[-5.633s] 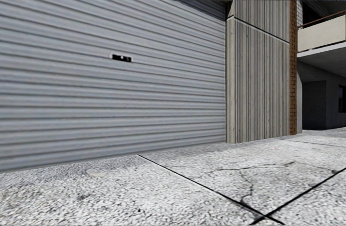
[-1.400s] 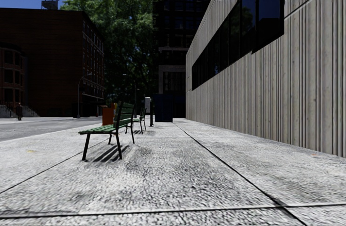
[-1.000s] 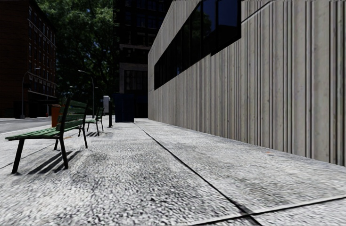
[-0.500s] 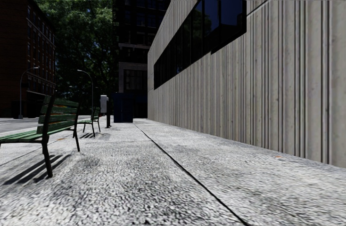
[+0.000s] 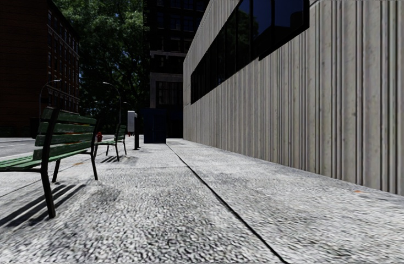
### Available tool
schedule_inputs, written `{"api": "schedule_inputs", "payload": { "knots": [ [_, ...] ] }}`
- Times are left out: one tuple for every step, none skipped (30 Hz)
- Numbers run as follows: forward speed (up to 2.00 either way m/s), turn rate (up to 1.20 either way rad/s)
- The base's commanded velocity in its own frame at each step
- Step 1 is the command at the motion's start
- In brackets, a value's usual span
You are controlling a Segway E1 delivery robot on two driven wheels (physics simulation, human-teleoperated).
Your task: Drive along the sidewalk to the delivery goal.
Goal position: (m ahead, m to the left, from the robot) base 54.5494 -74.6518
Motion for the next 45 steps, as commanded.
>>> {"api": "schedule_inputs", "payload": {
  "knots": [
    [0.97,0.00],
    [0.97,0.00],
    [0.97,0.00],
    [0.97,0.00],
    [0.97,0.00],
    [0.97,0.00],
    [1.00,0.00],
    [1.08,0.00],
    [1.08,0.00],
    [1.19,0.00],
    [1.27,0.00],
    [1.35,0.00],
    [1.43,0.00],
    [1.48,0.00],
    [1.51,0.00],
    [1.52,0.00],
    [1.53,0.00],
    [1.53,0.00],
    [1.54,0.00],
    [1.54,0.00],
    [1.54,0.00],
    [1.54,0.00],
    [1.54,0.00],
    [1.54,0.00],
    [1.54,0.00],
    [1.54,0.00],
    [1.54,0.00],
    [1.54,0.00],
    [1.54,0.00],
    [1.54,0.00],
    [1.54,0.00],
    [1.54,0.00],
    [1.54,0.00],
    [1.54,0.00],
    [1.54,0.00],
    [1.55,0.00],
    [1.55,0.00],
    [1.55,0.00],
    [1.55,0.00],
    [1.55,0.00],
    [1.55,0.00],
    [1.55,0.00],
    [1.55,0.00],
    [1.55,0.00],
    [1.55,0.00]
  ]
}}
